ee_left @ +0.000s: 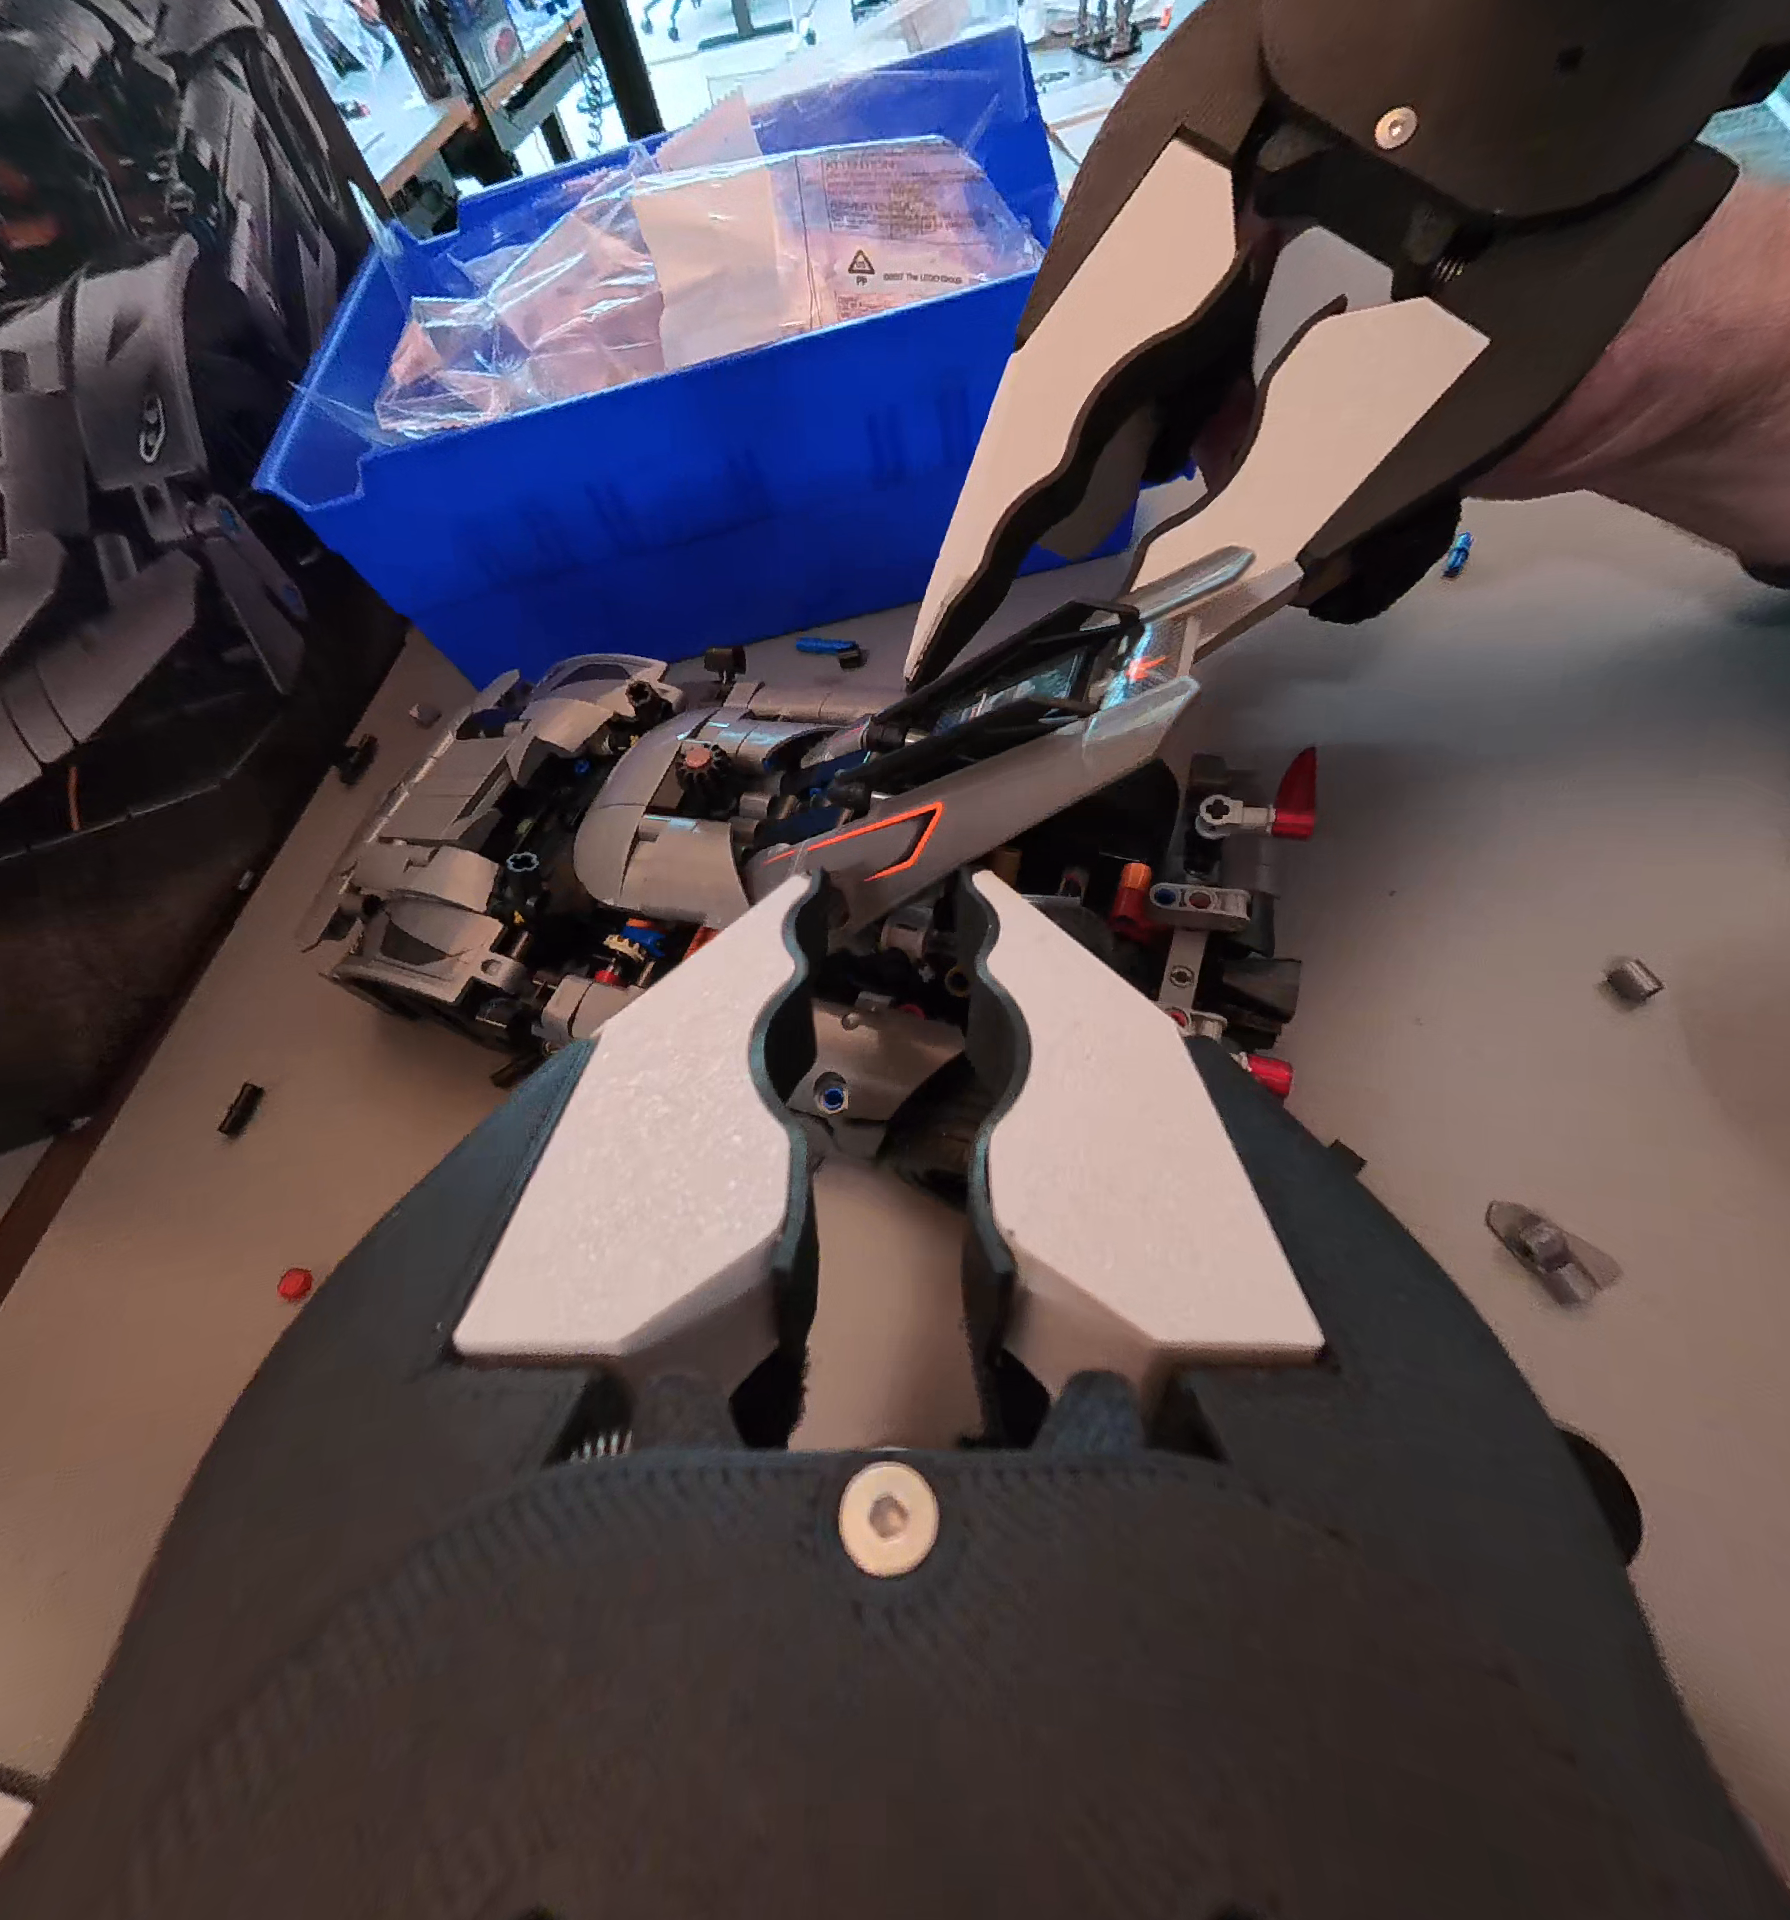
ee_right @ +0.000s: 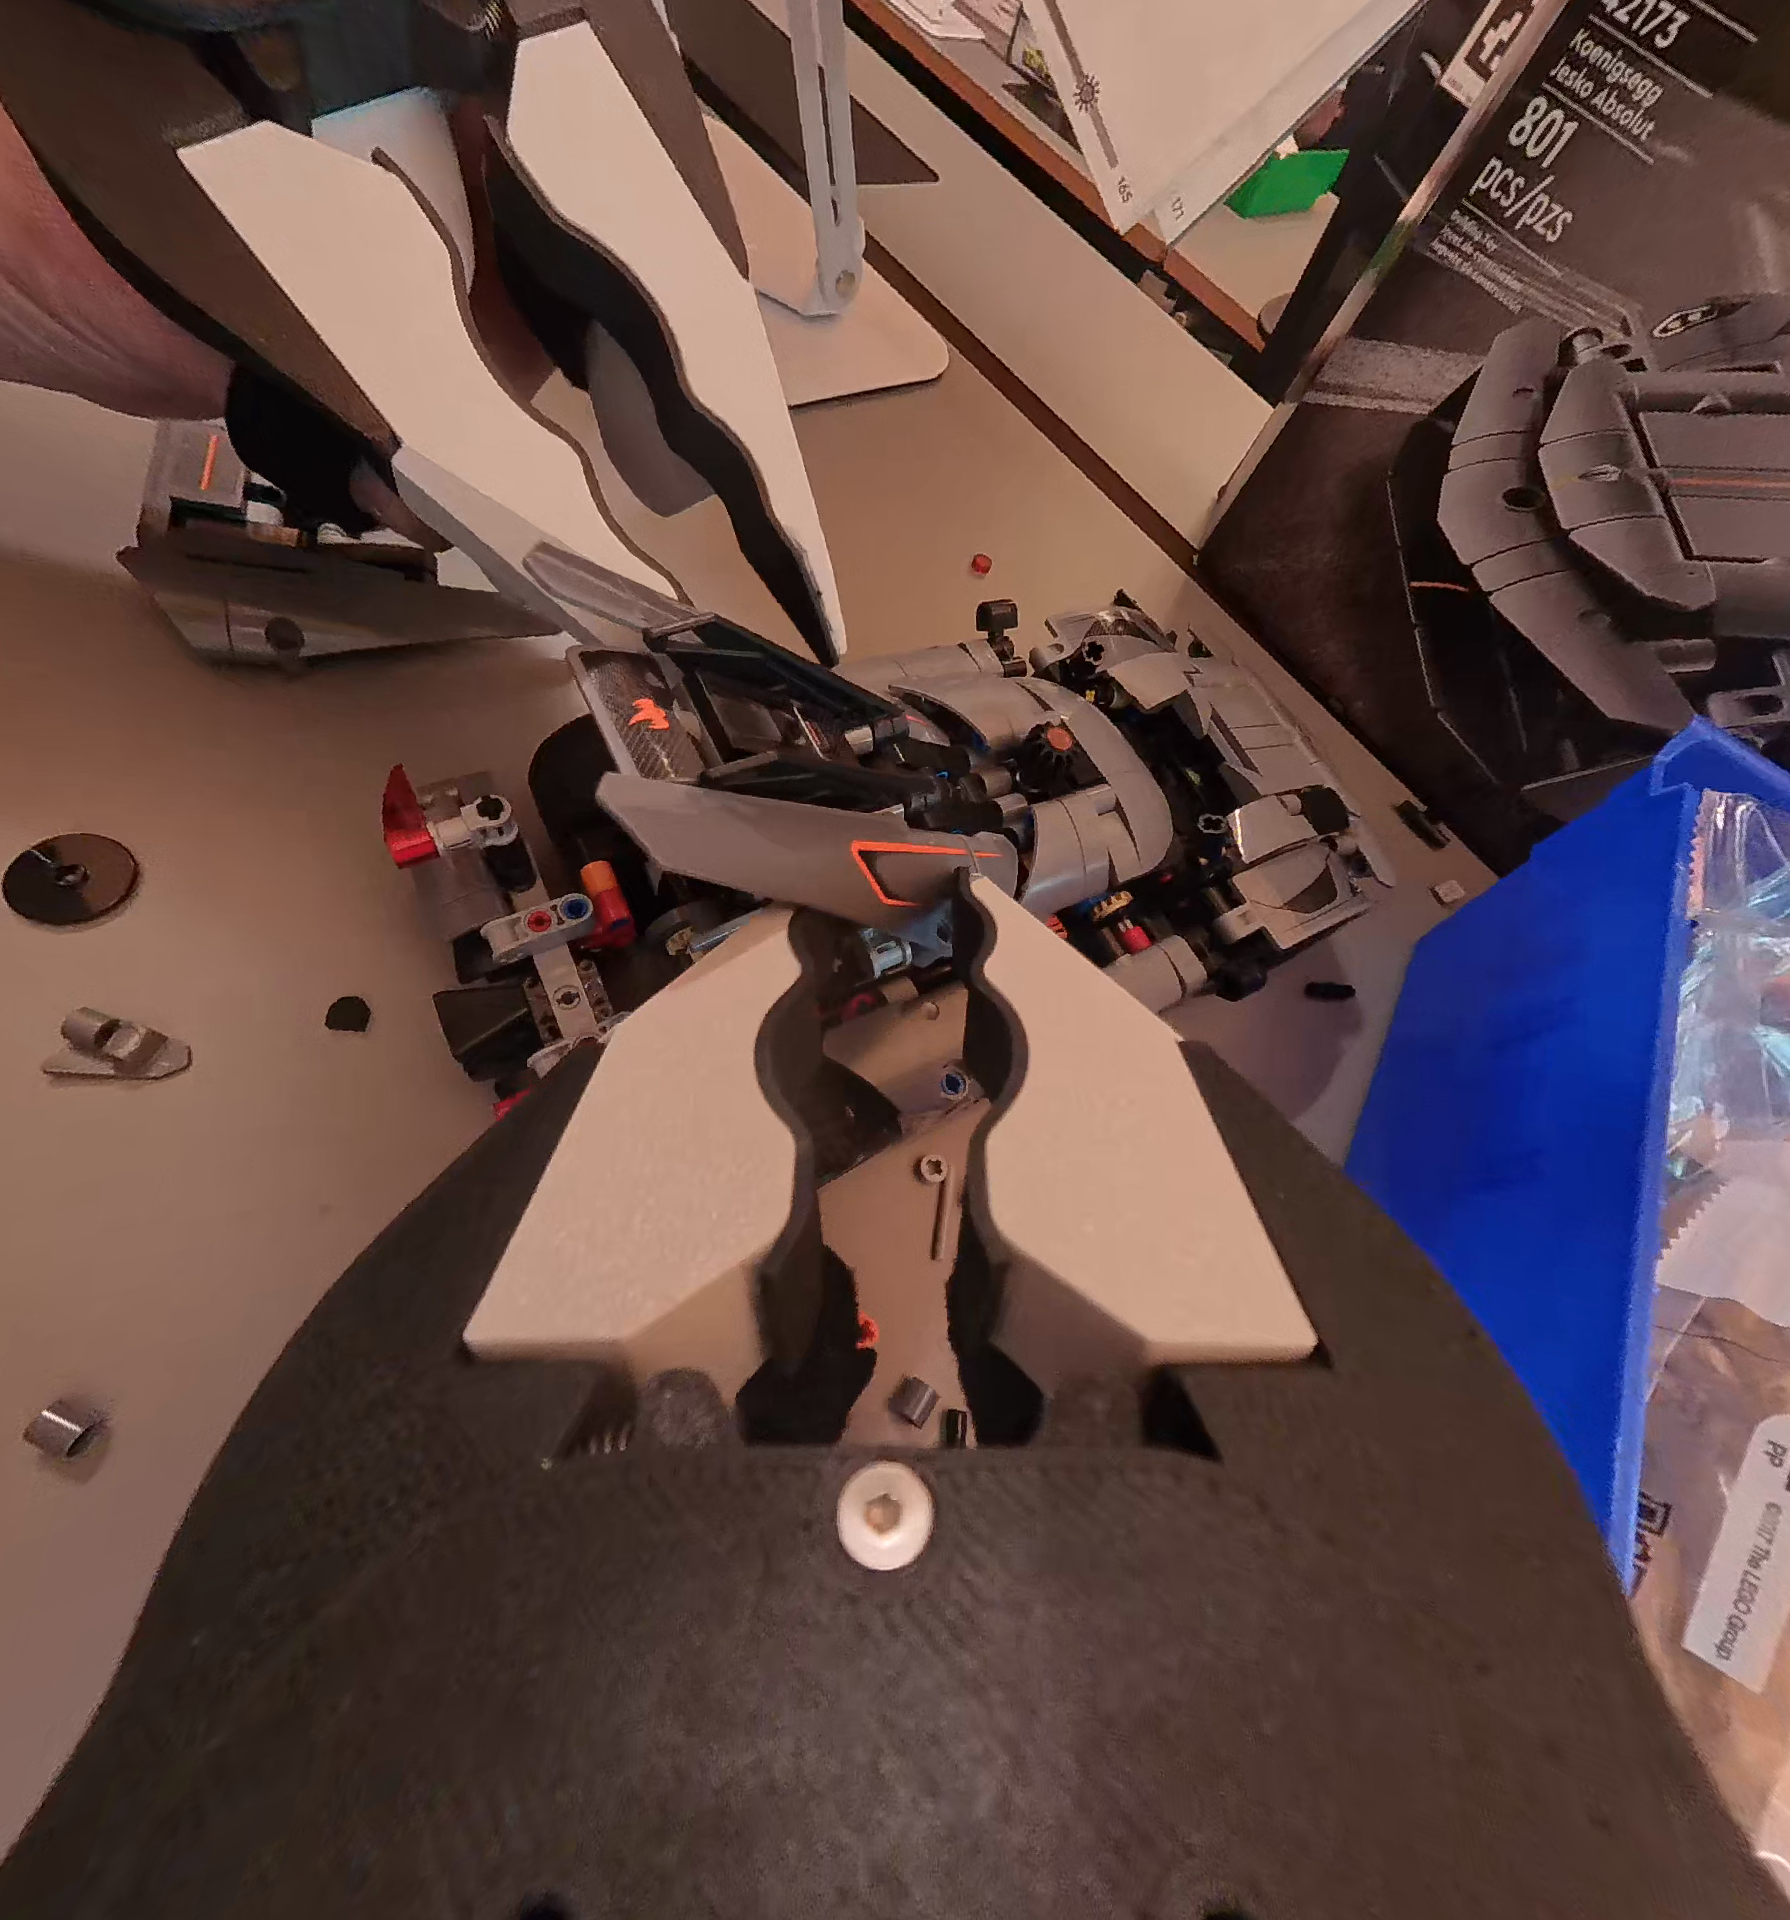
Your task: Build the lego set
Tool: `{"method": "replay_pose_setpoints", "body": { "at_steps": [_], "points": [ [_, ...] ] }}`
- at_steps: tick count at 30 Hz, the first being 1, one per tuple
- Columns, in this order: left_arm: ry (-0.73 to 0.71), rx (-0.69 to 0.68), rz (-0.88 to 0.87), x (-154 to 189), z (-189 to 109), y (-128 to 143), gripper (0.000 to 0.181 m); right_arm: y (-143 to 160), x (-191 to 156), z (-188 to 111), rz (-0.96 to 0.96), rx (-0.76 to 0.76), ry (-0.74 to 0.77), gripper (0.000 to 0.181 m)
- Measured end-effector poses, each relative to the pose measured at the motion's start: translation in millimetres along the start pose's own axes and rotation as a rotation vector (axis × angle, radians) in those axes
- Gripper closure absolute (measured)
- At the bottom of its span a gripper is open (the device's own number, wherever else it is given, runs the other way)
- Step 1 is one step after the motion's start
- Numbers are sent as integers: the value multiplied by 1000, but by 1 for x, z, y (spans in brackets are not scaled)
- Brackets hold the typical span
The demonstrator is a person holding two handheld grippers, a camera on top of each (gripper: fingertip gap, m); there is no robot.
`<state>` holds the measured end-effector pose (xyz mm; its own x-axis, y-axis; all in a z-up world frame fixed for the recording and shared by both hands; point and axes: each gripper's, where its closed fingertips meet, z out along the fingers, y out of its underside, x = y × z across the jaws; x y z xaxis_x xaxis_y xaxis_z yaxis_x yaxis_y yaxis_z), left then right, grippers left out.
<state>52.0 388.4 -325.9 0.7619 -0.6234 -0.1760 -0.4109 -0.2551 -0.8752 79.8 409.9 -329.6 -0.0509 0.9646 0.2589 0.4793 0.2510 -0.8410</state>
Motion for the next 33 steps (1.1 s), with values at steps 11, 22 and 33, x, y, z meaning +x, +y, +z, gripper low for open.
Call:
{"method": "replay_pose_setpoints", "body": {
  "at_steps": [11,22,33],
  "points": [
    [-12,23,-54,-5,1,-6,160,-9,3,-3,4,30,20,166],
    [-33,52,-1,-5,-1,-13,169,-14,5,-1,-7,44,18,170],
    [52,49,-150,-11,1,-19,170,-17,11,-3,143,39,-64,171]
  ]
}}
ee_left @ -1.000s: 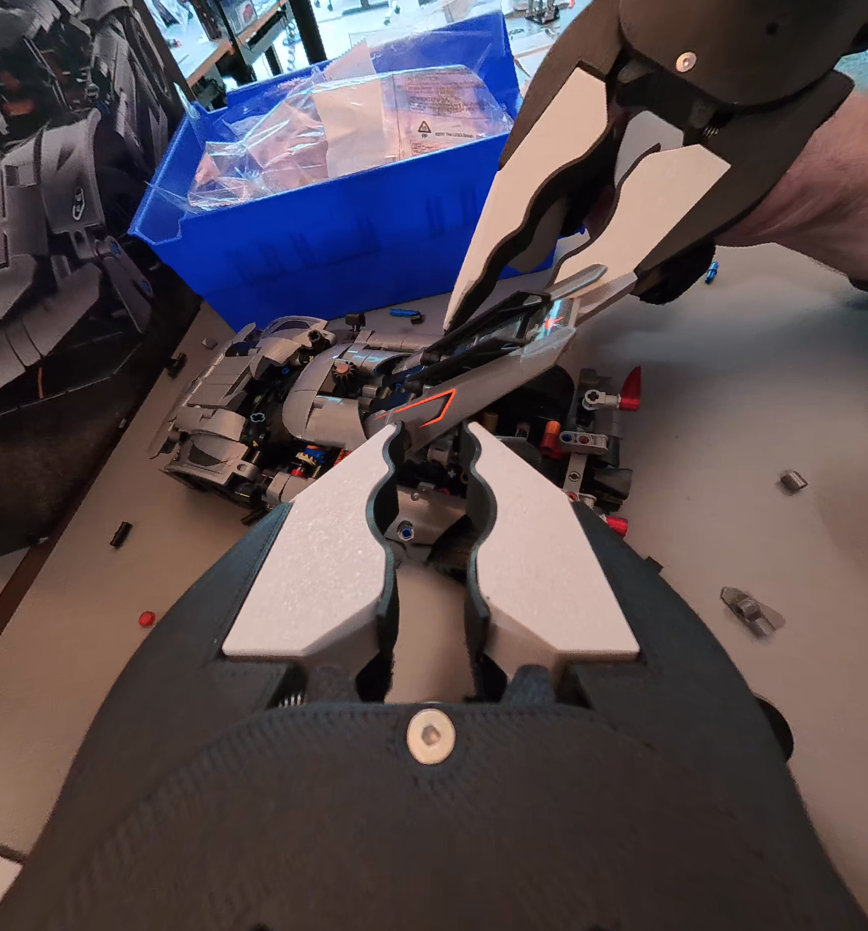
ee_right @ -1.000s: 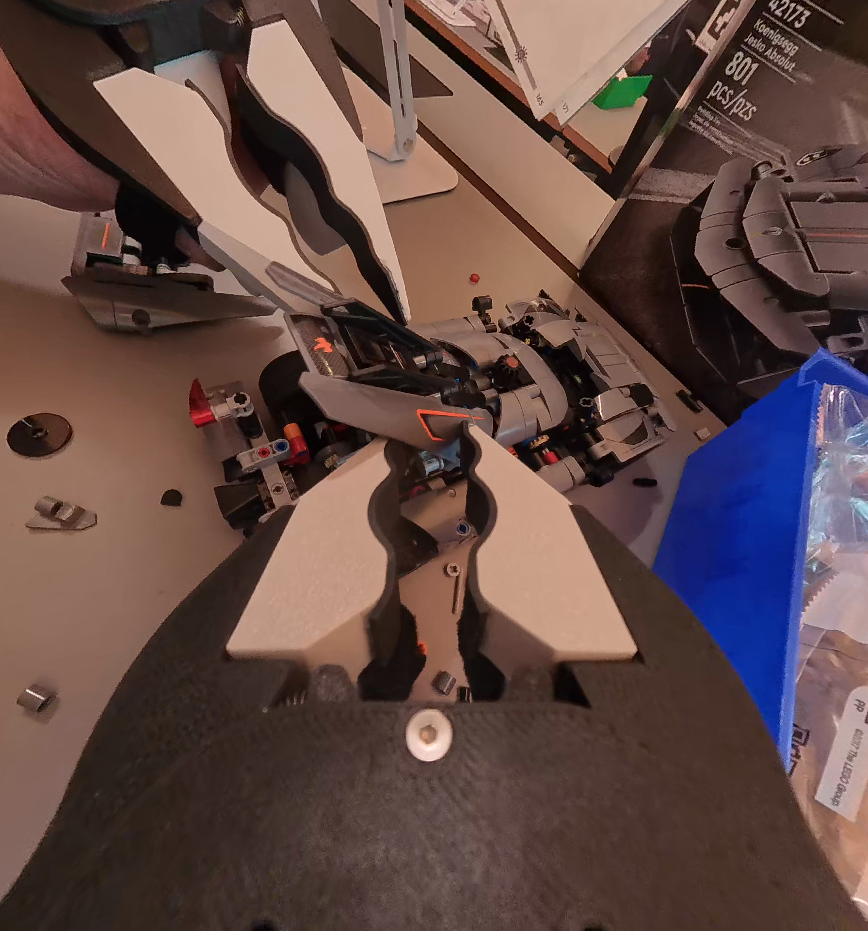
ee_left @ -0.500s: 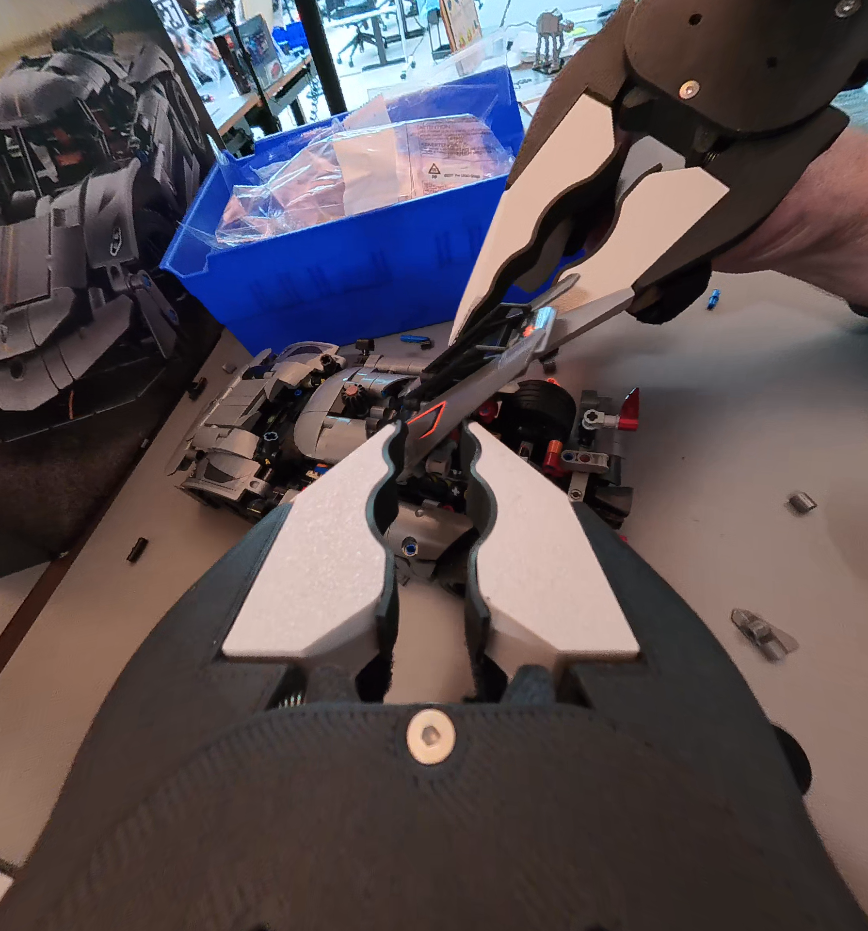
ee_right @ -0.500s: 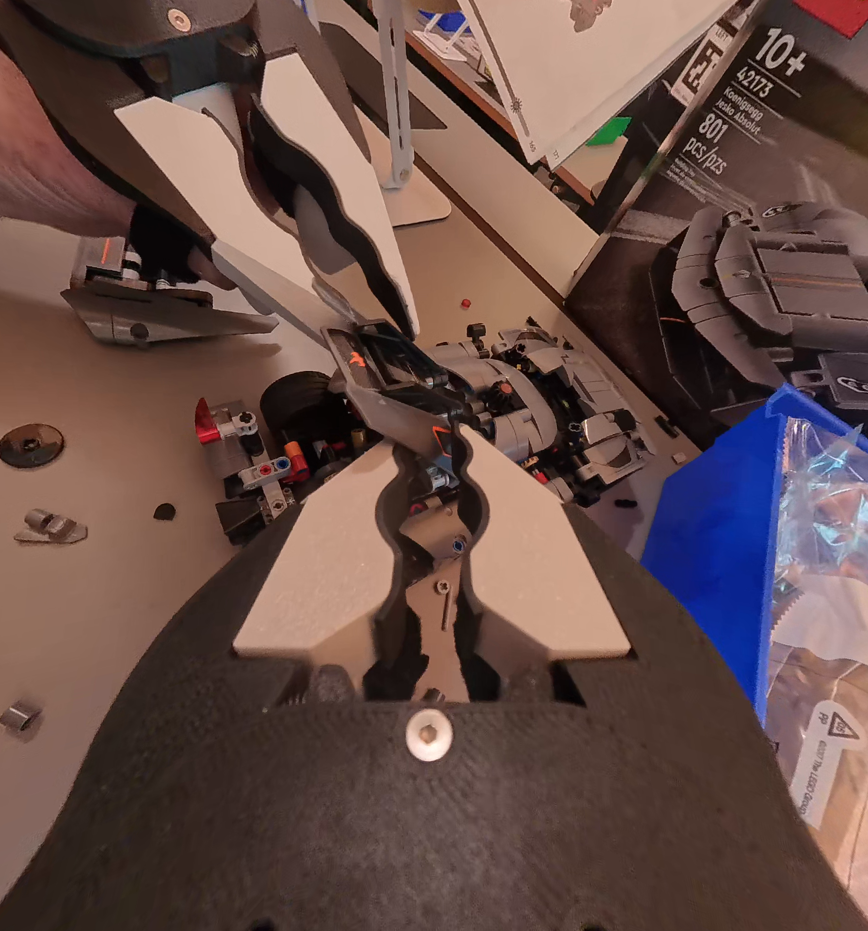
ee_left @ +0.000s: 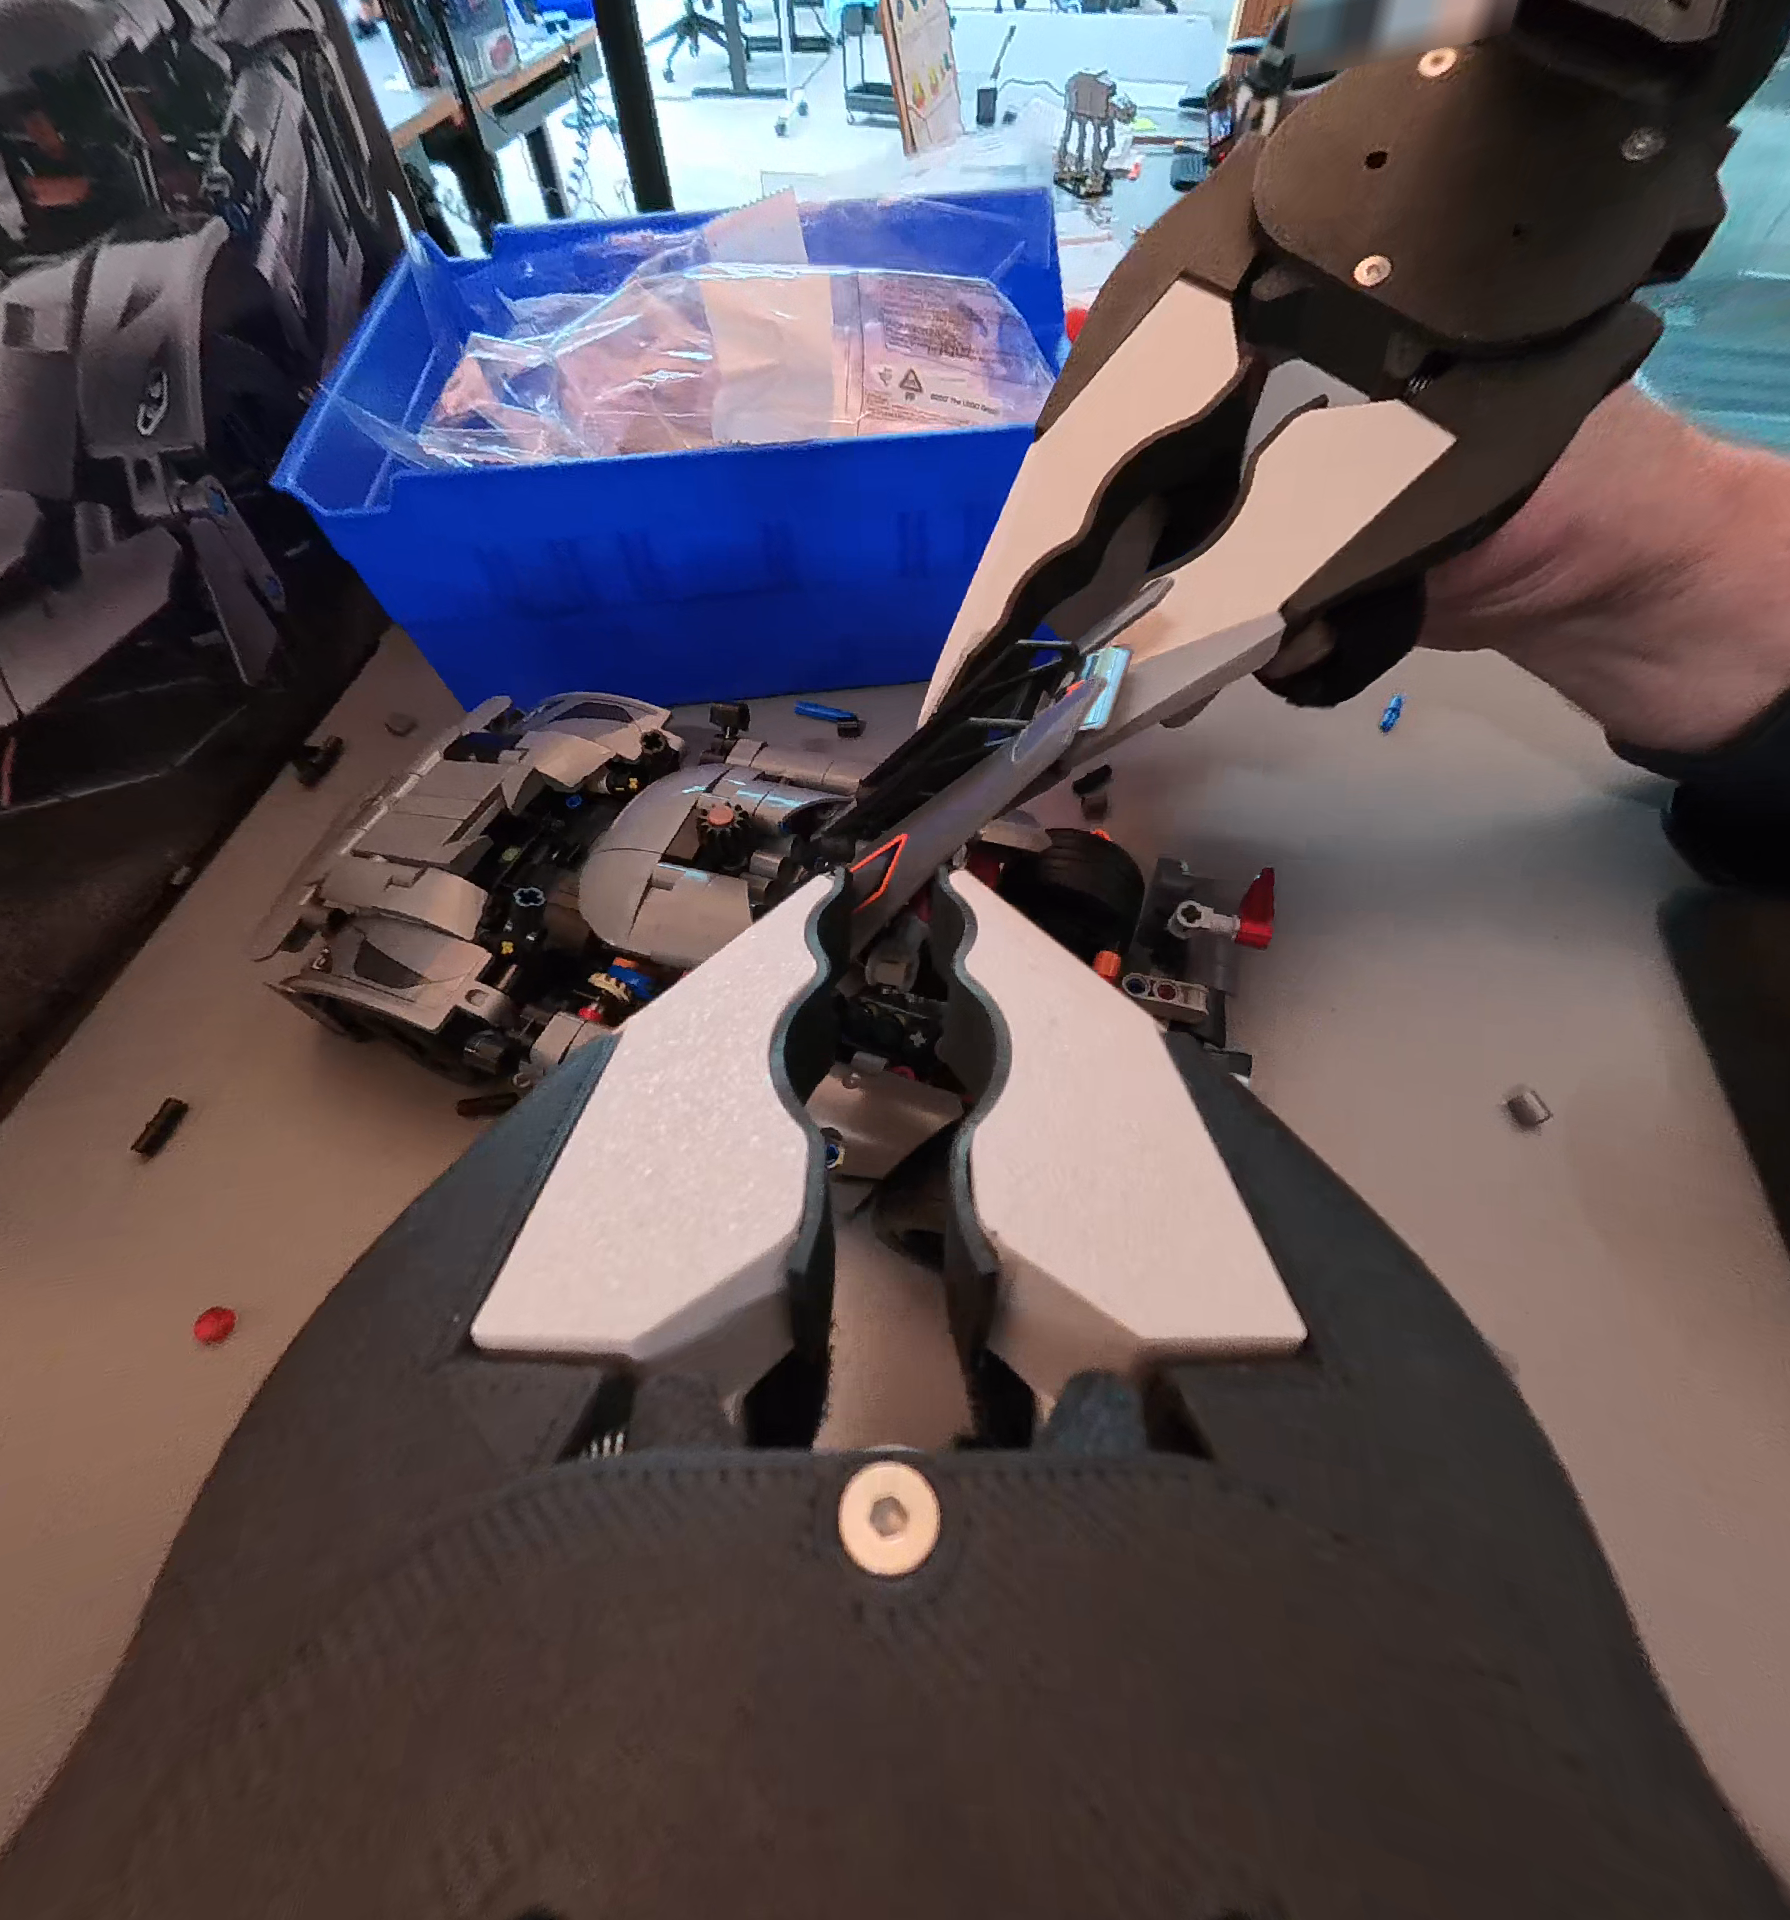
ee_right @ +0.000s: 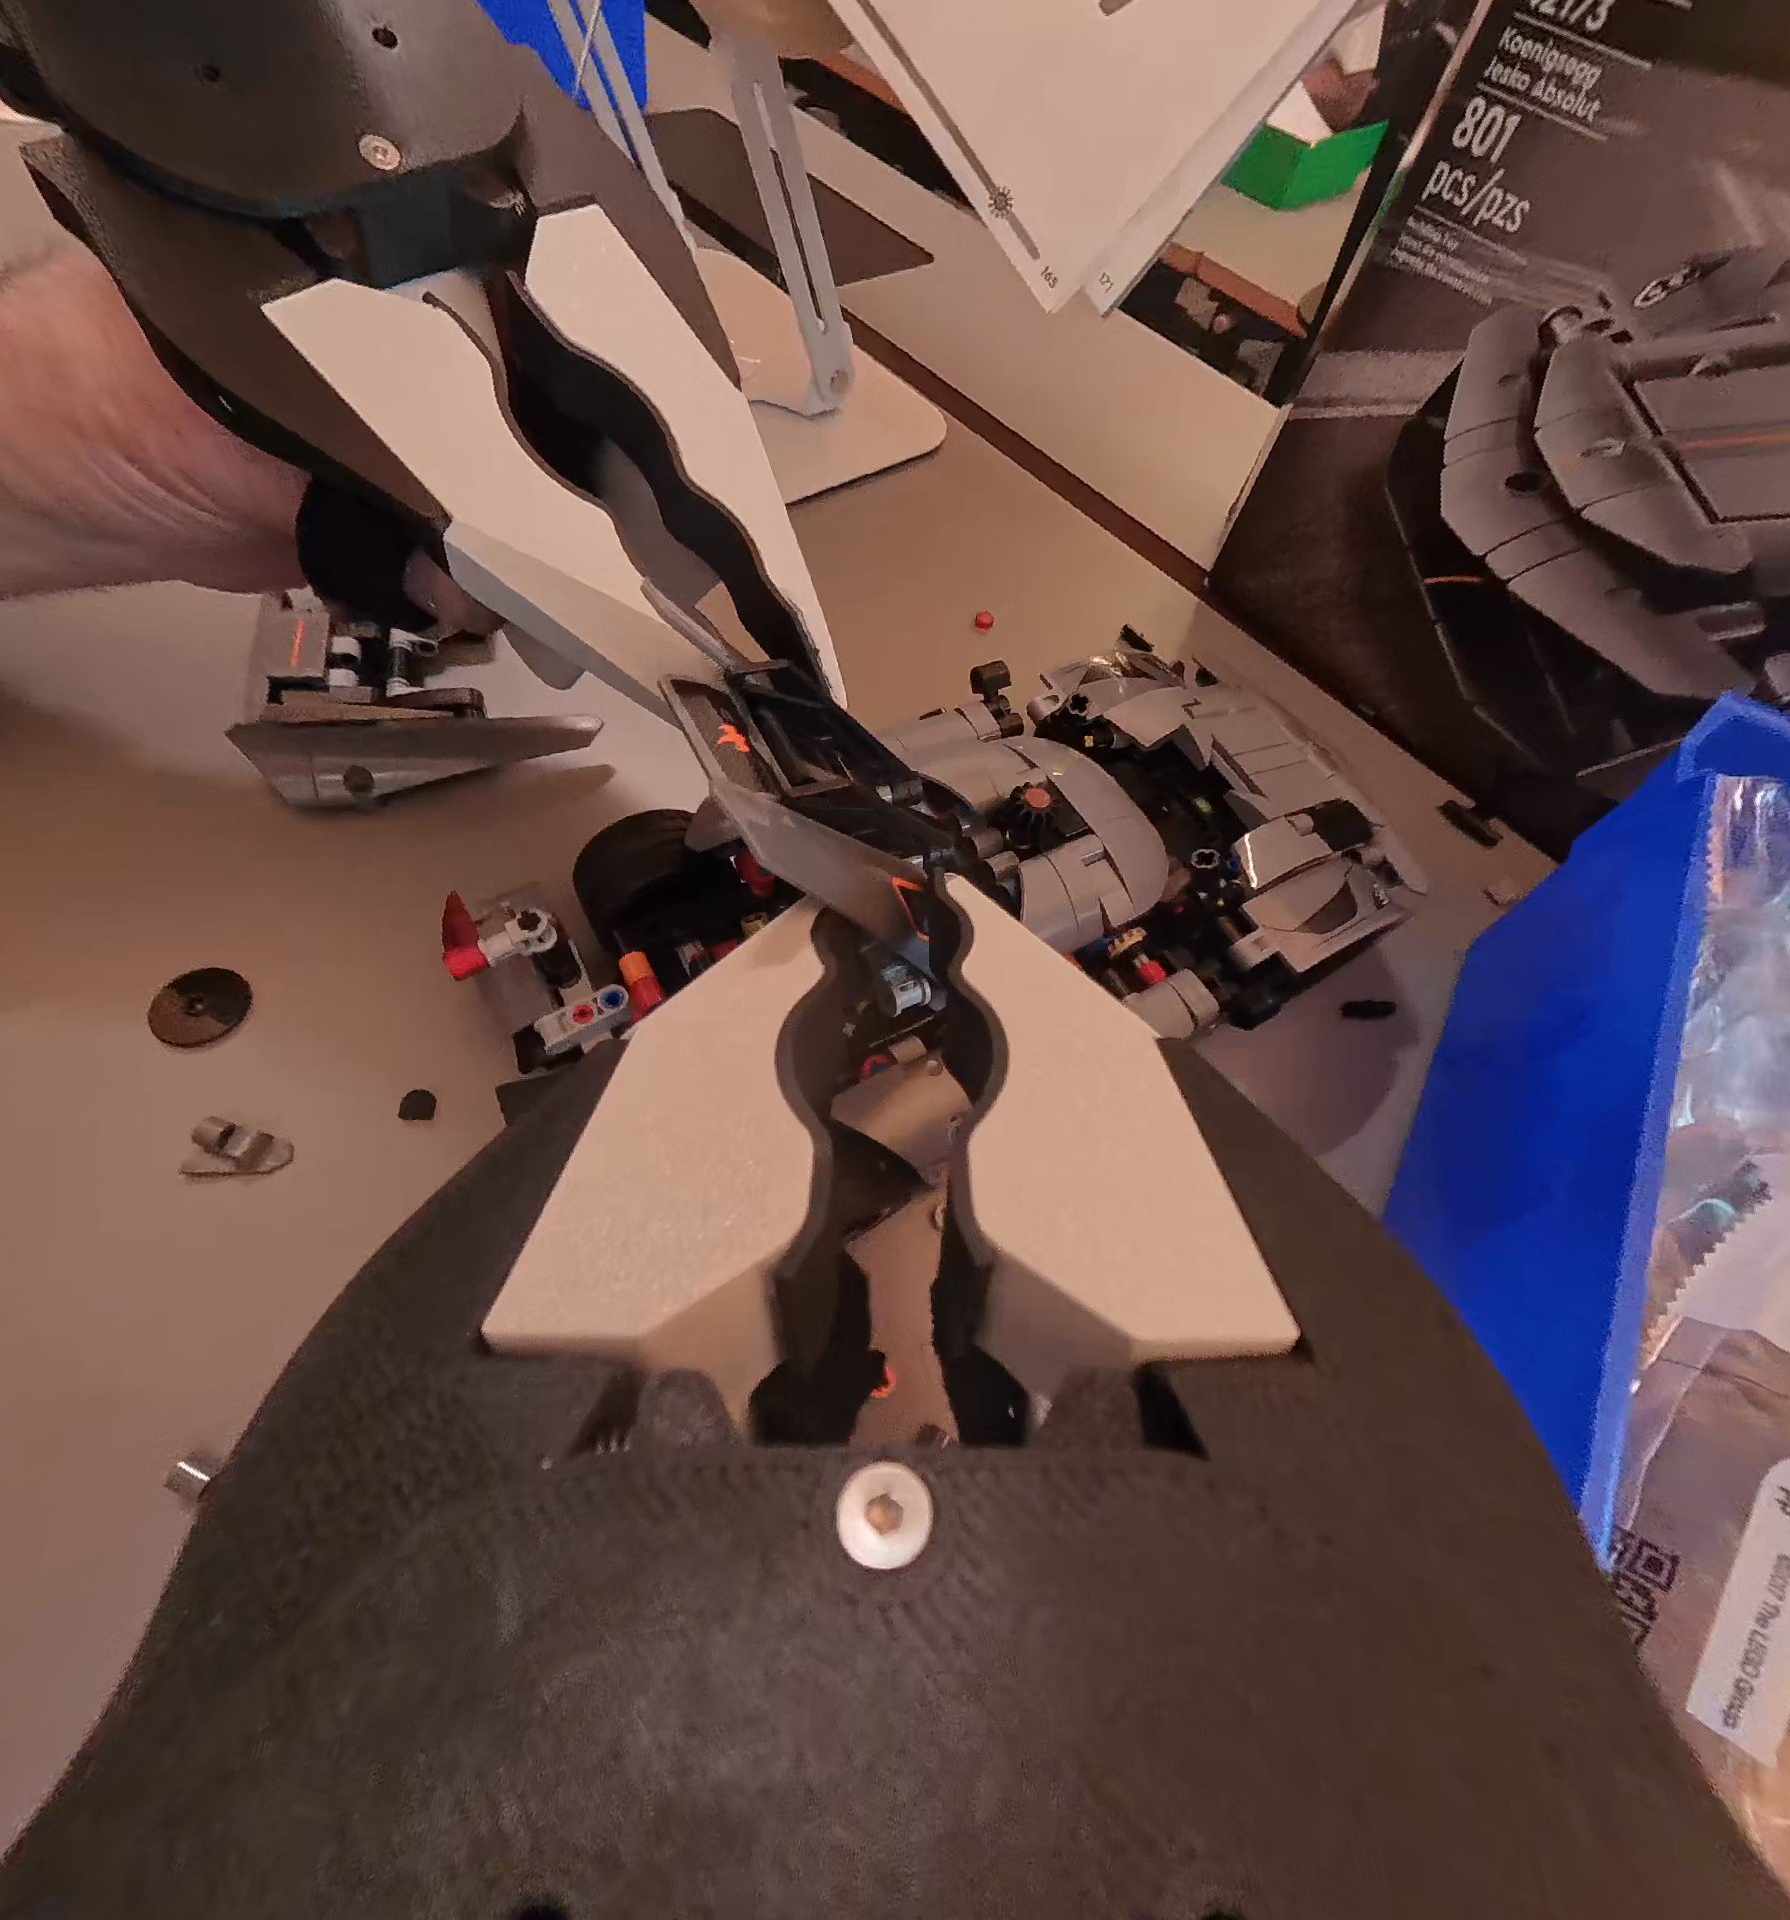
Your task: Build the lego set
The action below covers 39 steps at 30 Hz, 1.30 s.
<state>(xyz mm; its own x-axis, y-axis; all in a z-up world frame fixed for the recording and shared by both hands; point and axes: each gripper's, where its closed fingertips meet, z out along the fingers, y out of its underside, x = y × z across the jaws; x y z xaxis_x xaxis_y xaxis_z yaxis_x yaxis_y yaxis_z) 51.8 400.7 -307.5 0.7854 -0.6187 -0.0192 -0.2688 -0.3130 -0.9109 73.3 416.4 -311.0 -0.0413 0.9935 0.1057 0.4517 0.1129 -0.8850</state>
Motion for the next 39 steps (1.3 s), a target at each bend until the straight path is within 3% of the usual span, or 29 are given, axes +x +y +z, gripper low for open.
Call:
{"method": "replay_pose_setpoints", "body": {
  "at_steps": [8,17,24,39],
  "points": [
    [97,-30,-174,-1,1,-3,166,-2,3,0,101,-37,-73,170],
    [41,26,-41,3,-4,-2,161,-3,-1,-6,34,-10,-98,160],
    [57,29,19,8,0,-10,166,-7,-1,-5,26,-2,-84,169],
    [183,17,-135,5,-15,-16,168,-20,-12,-2,122,-52,-117,169]
  ]
}}
